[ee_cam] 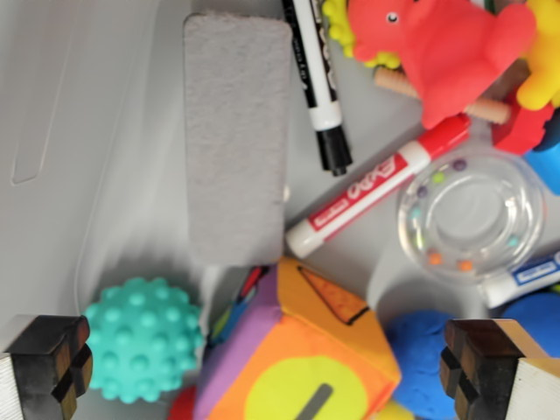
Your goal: Pick an object from the bin
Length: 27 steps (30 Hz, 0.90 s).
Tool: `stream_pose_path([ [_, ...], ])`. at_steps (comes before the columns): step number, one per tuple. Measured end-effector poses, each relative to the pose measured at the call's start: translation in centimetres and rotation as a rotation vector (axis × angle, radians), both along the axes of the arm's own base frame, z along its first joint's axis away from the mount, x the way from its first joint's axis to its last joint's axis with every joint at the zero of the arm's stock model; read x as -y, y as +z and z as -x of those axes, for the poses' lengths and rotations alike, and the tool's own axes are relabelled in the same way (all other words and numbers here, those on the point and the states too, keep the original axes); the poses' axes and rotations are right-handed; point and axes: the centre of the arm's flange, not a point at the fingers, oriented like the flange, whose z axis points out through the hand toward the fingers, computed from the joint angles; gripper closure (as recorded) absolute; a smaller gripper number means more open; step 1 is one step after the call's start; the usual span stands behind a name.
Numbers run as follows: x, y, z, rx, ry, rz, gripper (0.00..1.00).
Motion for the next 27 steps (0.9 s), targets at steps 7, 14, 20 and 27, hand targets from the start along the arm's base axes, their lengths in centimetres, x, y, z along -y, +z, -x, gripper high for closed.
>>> stream_pose_path([
  [7,-1.1,-1.5,-0.5,-0.003,-0.099,-0.002,0.00],
  [14,-2.0,-3.0,-0.8,-0.003,-0.163,-0.003,0.00],
  [20,-1.9,-5.9,-0.8,-0.004,-0.167,-0.001,0.00],
  [27,-1.9,-8.6,-0.7,-0.004,-0.167,0.000,0.00],
])
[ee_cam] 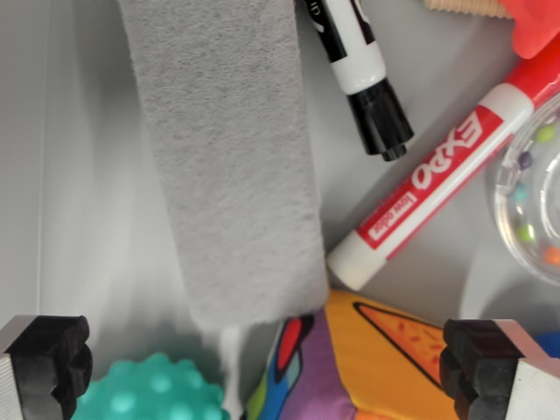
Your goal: Pick an object from the bin
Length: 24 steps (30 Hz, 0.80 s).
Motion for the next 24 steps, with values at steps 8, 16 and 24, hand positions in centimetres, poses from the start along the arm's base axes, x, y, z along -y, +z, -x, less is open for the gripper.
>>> stream_pose_path([
  [8,-0.1,-2.7,0.0,0.001,0.001,0.000,0.00],
  [16,-0.1,-5.3,0.1,0.001,0.001,0.000,0.00],
  [24,-0.1,-5.6,-0.4,0.018,0.000,-0.004,0.00],
])
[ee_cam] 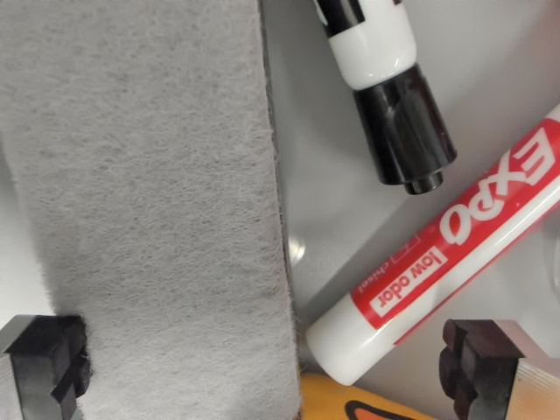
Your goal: Pick an object from the bin
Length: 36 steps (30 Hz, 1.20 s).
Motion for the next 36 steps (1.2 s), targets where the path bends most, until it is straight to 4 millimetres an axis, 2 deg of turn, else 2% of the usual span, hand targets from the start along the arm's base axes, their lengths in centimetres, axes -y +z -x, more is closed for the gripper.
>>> stream_pose_path([
  [9,-0.06,-0.17,-0.31,0.013,0.000,-0.003,0.00],
  [10,-0.06,-0.18,-0.32,0.014,0.000,-0.003,1.00],
  [36,-0.17,-0.11,-0.45,0.019,0.001,-0.005,1.00],
])
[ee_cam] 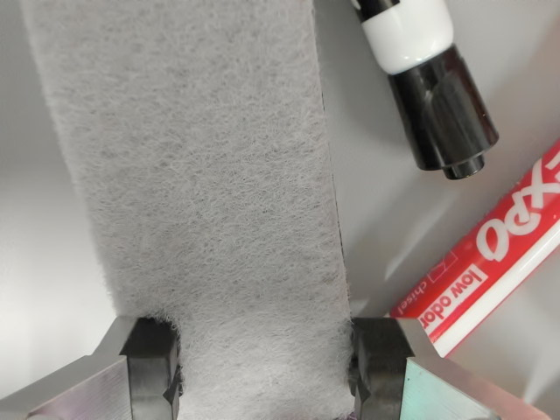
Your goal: Pick an object from the bin
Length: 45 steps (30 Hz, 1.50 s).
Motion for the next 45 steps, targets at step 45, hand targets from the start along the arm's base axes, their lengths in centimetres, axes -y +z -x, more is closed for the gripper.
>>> stream_pose_path([
  [45,0.1,9.5,0.1,-0.007,-0.001,-0.003,1.00],
])
